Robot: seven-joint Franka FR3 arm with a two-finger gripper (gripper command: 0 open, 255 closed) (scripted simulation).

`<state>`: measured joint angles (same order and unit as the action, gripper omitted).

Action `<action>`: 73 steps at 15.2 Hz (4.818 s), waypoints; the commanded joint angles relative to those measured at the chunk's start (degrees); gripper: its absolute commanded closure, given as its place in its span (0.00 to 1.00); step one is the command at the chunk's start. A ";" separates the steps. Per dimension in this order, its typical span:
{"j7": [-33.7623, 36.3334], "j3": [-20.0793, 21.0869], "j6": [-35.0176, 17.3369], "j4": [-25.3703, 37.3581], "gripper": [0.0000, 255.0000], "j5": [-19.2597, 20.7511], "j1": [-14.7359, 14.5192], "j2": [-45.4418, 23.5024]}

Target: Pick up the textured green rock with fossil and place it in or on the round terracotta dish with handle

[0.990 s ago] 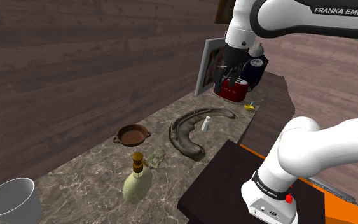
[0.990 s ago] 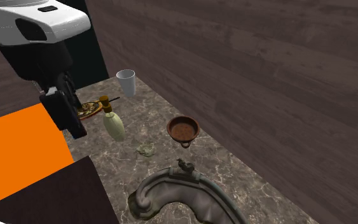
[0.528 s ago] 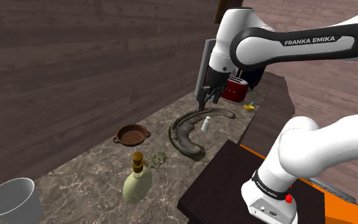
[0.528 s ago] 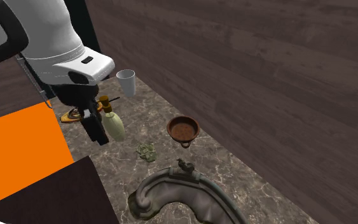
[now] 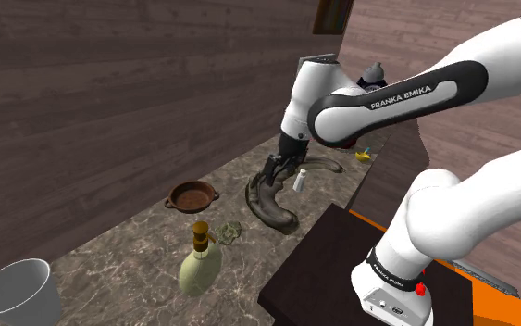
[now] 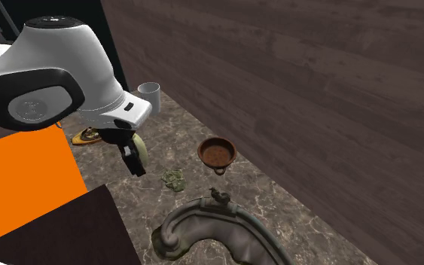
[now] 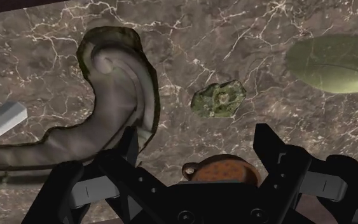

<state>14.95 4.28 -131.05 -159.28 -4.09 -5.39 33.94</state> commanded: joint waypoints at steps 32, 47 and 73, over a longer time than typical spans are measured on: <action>6.36 3.51 -51.50 16.71 0.00 -3.80 -8.96 -59.91; 15.81 -8.92 -51.83 14.65 0.00 -8.21 -24.87 -58.55; 40.61 -31.46 -48.18 16.57 1.00 -19.37 -56.74 -67.99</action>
<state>55.55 -27.22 -179.14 -142.99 -23.51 -62.12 -33.82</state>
